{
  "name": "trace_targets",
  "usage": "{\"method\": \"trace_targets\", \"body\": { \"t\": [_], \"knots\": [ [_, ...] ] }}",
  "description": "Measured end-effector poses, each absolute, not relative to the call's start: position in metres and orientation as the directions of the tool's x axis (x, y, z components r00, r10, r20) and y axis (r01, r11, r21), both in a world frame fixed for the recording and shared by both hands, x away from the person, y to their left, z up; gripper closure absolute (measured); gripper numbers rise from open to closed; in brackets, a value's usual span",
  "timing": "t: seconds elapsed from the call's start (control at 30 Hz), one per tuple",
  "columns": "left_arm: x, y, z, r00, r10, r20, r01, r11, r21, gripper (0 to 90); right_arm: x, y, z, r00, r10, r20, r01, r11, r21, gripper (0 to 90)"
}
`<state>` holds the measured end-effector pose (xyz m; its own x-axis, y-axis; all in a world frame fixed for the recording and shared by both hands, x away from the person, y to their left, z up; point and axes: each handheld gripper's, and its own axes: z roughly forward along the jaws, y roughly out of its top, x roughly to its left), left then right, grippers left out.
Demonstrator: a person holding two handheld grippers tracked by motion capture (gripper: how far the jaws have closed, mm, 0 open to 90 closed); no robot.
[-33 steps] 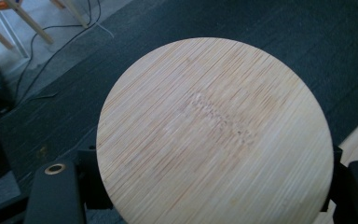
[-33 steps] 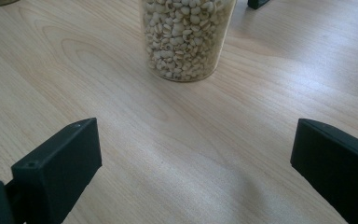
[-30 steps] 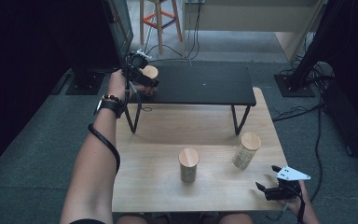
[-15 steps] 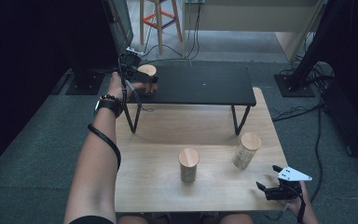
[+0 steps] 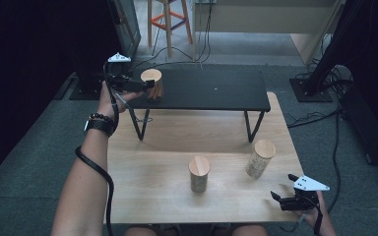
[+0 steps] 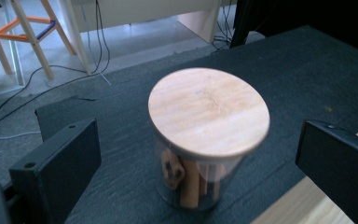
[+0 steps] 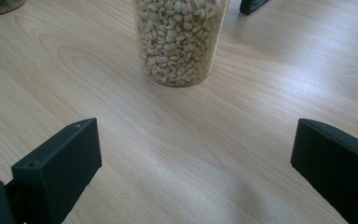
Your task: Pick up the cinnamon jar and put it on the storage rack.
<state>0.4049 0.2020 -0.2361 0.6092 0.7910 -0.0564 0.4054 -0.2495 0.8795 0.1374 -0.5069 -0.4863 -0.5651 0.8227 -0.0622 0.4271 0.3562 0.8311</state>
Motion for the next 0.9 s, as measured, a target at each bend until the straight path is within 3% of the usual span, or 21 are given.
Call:
{"method": "trace_targets", "body": {
  "t": [0.9],
  "knots": [
    [0.314, 0.237, -0.289, 0.655, 0.756, 0.007, 0.351, -0.312, 0.883, 1.7, 0.137, -0.504, -0.486, -0.562, 0.824, -0.076, 0.429, 0.368, 0.825, 1.3]
  ]
}}
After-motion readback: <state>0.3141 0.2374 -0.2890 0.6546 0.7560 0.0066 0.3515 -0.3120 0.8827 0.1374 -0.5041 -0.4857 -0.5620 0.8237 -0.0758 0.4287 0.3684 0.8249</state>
